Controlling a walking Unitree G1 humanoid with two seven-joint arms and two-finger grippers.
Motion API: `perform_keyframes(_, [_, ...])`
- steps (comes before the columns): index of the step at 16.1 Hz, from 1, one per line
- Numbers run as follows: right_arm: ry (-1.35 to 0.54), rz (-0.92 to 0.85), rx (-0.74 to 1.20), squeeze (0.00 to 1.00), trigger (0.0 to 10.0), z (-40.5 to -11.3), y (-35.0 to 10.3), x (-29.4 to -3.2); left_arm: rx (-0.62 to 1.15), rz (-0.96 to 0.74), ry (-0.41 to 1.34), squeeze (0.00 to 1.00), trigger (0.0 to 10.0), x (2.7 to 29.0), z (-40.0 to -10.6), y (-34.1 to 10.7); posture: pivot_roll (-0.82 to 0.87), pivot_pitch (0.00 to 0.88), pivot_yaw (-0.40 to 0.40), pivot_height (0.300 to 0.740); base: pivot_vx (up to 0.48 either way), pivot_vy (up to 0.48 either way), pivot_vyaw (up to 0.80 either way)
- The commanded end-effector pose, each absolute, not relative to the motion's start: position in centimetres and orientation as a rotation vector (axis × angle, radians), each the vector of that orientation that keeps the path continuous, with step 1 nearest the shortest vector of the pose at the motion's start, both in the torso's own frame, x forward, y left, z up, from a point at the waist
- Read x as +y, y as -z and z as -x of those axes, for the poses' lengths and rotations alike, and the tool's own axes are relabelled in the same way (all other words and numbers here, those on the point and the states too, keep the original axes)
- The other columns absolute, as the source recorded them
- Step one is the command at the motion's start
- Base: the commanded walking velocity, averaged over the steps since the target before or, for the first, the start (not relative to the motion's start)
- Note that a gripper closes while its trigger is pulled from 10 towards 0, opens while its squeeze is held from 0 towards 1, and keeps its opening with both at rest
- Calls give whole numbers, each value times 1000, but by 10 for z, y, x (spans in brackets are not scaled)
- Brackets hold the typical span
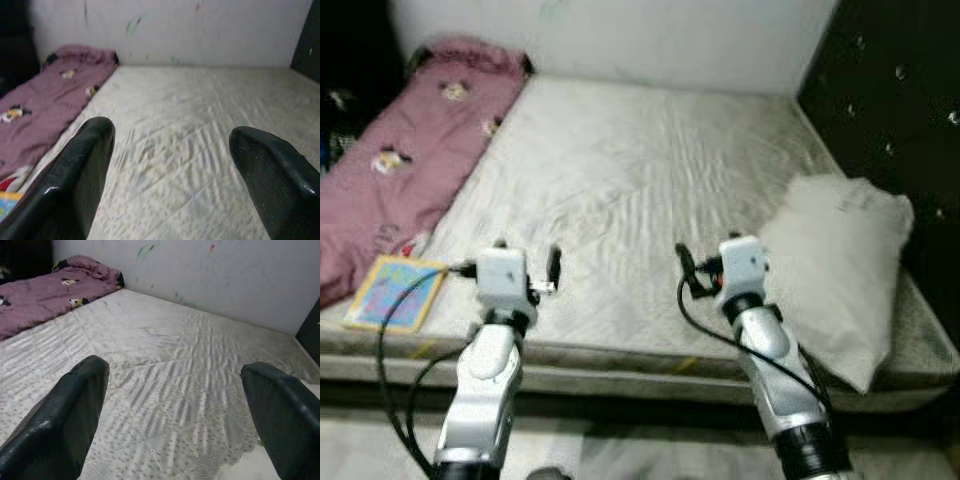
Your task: Clean up the room
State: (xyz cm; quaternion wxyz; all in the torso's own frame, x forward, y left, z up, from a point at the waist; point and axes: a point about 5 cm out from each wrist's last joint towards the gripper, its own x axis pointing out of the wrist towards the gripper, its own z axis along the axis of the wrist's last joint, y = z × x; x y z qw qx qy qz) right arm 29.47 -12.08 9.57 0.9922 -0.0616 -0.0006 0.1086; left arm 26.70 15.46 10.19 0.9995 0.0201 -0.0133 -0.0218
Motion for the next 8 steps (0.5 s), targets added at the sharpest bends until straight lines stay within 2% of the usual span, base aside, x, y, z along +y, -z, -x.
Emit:
perform_keyframes(1, [-205, 132, -4, 0, 10000, -296, -97, -127, -45, -30, 76, 0, 10000, 148, -267, -105, 43, 0, -50, 740, 0, 0, 0])
perform_keyframes(6, [-206, 133, 0, 0, 10000, -296, -96, -127, -66, -25, 99, 0, 10000, 145, -267, -108, 42, 0, -51, 740, 0, 0, 0])
perform_keyframes(8, [-204, 132, 0, 0, 10000, -296, -97, -128, -70, -22, 103, 0, 10000, 145, -266, -108, 41, 0, -51, 740, 264, 0, 0])
